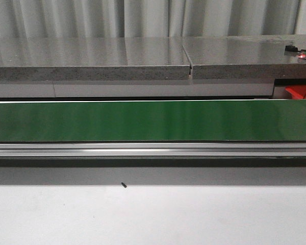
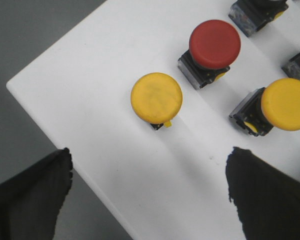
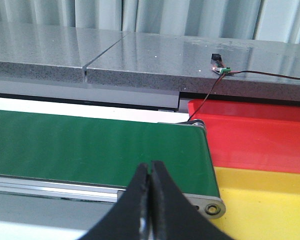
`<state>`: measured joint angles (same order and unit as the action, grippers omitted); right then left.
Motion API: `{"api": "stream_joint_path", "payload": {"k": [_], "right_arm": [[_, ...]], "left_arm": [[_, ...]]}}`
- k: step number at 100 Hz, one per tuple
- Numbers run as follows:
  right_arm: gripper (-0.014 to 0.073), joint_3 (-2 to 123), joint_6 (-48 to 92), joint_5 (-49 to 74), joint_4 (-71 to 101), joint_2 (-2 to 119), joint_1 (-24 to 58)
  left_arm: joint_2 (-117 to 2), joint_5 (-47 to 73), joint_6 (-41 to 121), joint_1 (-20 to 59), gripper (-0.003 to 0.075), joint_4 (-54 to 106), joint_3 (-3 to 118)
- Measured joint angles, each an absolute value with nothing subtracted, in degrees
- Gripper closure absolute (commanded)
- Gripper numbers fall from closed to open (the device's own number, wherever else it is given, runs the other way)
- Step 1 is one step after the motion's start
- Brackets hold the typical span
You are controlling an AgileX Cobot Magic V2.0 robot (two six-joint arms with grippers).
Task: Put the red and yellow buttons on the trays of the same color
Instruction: 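Grasp a yellow push button with the left gripper and lift it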
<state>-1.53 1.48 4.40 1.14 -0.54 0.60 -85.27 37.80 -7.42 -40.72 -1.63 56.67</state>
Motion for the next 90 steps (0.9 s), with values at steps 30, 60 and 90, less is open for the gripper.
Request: {"api": "stream_joint_path", "payload": {"k": [30,60,90], "right_arm": [[0.0662,-1.5,1.5,4.4,1.1,-0.5,0.6],[0.0662,-1.5,1.5,4.4,1.1,-0.5,0.6],[0.0662,-1.5,1.5,4.4,1.1,-0.5,0.6]], "left_arm": [[-92.7,36.0,-7.4,-40.7,0.0113,-1.7,58.7],[-98.4,35.5,-7.4,-40.7,0.0113,-1.9,62.9],[-101.2,33.7,-7.4,-40.7,0.0113,-1.9,64.1]]}}
